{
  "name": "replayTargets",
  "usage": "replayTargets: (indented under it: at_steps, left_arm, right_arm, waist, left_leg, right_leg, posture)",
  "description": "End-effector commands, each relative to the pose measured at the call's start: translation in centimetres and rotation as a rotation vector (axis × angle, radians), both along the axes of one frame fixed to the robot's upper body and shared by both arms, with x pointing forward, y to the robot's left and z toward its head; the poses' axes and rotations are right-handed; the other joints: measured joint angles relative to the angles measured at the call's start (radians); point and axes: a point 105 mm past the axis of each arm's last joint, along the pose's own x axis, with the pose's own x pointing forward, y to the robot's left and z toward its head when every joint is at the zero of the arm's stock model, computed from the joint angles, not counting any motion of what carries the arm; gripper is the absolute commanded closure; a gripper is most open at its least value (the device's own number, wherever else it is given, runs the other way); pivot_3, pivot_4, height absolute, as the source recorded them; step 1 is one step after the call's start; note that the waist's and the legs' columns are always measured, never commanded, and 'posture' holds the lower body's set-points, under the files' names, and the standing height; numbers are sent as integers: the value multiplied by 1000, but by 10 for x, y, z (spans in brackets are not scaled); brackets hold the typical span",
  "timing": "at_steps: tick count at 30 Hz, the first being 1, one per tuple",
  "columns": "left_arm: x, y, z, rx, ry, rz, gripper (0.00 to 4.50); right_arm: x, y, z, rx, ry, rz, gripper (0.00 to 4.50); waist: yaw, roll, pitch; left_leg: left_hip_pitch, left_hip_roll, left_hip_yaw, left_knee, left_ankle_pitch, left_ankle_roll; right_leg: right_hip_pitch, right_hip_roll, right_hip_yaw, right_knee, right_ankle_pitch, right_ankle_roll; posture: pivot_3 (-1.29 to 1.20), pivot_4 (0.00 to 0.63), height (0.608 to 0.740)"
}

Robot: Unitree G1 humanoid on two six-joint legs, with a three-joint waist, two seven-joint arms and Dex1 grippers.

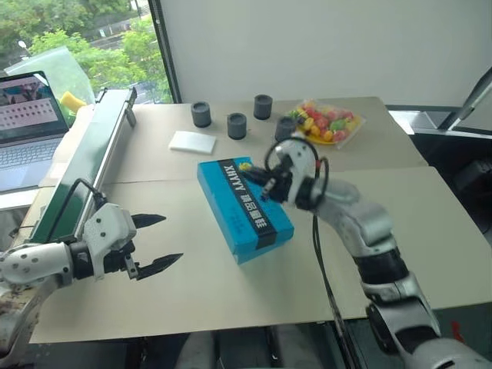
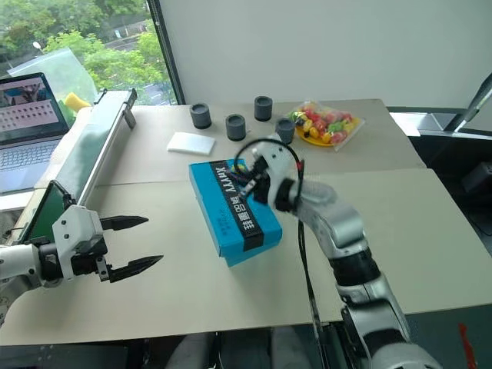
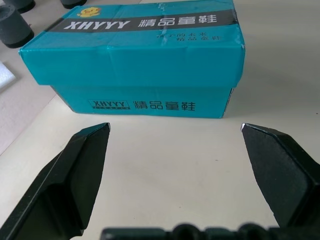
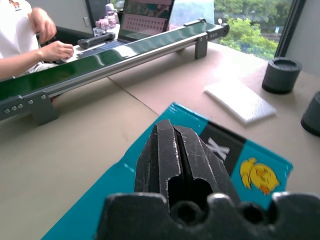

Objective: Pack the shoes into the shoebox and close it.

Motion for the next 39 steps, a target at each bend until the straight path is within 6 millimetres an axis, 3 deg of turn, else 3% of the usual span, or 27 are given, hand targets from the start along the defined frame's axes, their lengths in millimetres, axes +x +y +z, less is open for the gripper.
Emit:
replayTargets:
  at_steps: [1,3,6,10,12,15,17,19,22,25,29,34,39]
  left_arm:
    - [0,-4,5,5,-33,-2,0]
    - [1,-4,5,-2,-42,8,0]
    - [3,-4,6,-17,-59,39,0]
    - [3,-4,7,-42,-78,81,0]
    - [4,-6,8,-64,-91,107,0]
    - [6,-7,10,-98,-108,146,0]
    - [10,-7,12,-145,-138,219,0]
    - [15,-3,13,-190,-172,309,0]
    - [20,4,10,-245,-209,453,0]
    - [26,9,9,-344,-254,619,0]
    - [34,10,5,-447,-264,777,0]
    - [43,0,-1,-451,-268,823,0]
    - [48,0,-8,-443,-248,867,0]
  right_arm:
    - [2,23,-17,-69,-29,57,4418]
    - [5,29,-43,-156,-4,64,4418]
    - [11,20,-94,-390,27,37,4418]
    - [12,12,-123,-490,72,30,4418]
    - [14,11,-128,-510,76,21,4418]
    - [14,14,-124,-491,75,25,4418]
    - [20,21,-93,-349,39,-3,4418]
    - [24,19,-43,-55,65,-45,4418]
    - [31,-9,13,303,152,-108,4418]
    - [28,-48,41,451,159,-164,4418]
    - [25,-78,40,468,176,-248,4418]
    - [39,-114,-5,120,40,-535,4418]
    - [46,-137,-20,23,-38,-692,4418]
  waist:
    - [0,0,0]
    - [0,0,0]
    - [0,0,0]
    - [-1,-2,-2]
    - [-1,-2,-3]
    - [-2,-2,-4]
    - [-1,-2,-4]
    - [0,-2,-4]
    - [1,-2,-3]
    - [8,-2,-3]
    - [15,-2,-4]
    - [12,-2,-4]
    - [-1,-2,-3]
  left_leg:
    - [-1,0,0,0,0,0]
    - [-2,0,-1,1,0,-1]
    - [-2,0,-1,2,0,-1]
    - [6,0,0,3,0,-1]
    - [10,0,0,3,0,-1]
    - [19,1,-1,3,0,-1]
    - [24,1,-1,3,0,-1]
    - [24,2,-1,3,0,-1]
    - [12,2,-3,4,0,-1]
    - [0,0,-4,6,-1,-1]
    - [-3,0,-4,7,-2,-2]
    - [0,-2,-2,7,-2,-2]
    - [0,-2,-1,8,-2,-2]
  right_leg:
    - [-1,0,0,0,0,0]
    - [-2,-1,0,0,1,0]
    - [-1,-3,-1,1,1,1]
    - [6,-2,-1,1,1,0]
    - [10,-2,-1,2,0,0]
    - [19,-1,-1,1,-1,1]
    - [23,-1,-1,1,-6,6]
    - [23,-1,-1,1,-5,7]
    - [13,-1,-1,3,1,-1]
    - [0,-3,-1,10,2,0]
    - [0,-4,-2,9,2,1]
    - [2,-3,-1,7,2,0]
    - [1,-1,1,7,2,0]
  posture:
    - [0,150,737]
    - [0,150,737]
    - [0,150,737]
    - [0,150,737]
    - [0,150,737]
    - [0,150,737]
    - [0,150,737]
    - [0,150,737]
    - [0,150,737]
    - [0,150,737]
    - [0,150,737]
    - [0,150,737]
    - [0,150,737]
